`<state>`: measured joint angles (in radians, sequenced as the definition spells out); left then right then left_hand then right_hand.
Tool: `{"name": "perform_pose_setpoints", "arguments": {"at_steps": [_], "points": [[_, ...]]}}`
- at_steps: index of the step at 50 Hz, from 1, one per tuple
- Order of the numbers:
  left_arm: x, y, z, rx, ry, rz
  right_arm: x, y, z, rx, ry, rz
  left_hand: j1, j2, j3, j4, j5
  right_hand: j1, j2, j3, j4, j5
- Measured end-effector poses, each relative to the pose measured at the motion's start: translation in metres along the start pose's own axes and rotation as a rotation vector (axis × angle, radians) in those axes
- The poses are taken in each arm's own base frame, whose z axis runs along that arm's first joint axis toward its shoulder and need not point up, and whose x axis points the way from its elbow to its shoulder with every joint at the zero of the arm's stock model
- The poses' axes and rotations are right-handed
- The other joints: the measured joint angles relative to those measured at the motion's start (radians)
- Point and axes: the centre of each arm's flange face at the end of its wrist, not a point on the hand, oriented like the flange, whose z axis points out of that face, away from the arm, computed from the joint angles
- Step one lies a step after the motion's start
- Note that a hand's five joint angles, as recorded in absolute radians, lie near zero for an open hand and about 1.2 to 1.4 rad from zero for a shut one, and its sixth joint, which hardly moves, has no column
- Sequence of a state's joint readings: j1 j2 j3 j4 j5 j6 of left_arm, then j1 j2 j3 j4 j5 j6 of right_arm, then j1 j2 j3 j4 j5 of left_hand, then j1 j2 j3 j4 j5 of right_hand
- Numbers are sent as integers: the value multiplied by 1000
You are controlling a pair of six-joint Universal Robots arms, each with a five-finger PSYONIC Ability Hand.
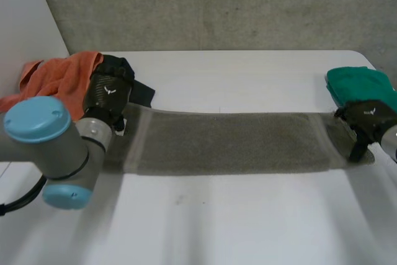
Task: Fold the laundry.
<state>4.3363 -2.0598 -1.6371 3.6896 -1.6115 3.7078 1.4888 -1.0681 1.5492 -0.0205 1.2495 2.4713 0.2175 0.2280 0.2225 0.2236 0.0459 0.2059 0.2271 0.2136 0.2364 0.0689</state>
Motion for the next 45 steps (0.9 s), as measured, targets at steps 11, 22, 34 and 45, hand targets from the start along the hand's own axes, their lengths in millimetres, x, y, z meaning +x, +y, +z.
{"name": "perform_pose_setpoints", "arguments": {"at_steps": [11, 22, 34, 45], "points": [[6, -1, -15, -7, 26, -23, 0, 30, 15, -57, -36, -16, 0, 0, 0, 0, 0, 479, 554, 563, 536, 507], [6, -3, -16, -1, 25, -23, 37, 45, 22, -69, 68, -18, 0, 0, 0, 0, 0, 748, 946, 967, 951, 884], [-6, -18, -31, 23, 5, -26, 119, 61, 2, -134, 276, -209, 0, -3, 0, -2, 0, 764, 946, 967, 951, 913], [-13, -28, -40, 42, -8, -29, 37, -41, 3, 203, 137, -387, 0, -3, 0, -2, 0, 771, 946, 972, 953, 915]]}}
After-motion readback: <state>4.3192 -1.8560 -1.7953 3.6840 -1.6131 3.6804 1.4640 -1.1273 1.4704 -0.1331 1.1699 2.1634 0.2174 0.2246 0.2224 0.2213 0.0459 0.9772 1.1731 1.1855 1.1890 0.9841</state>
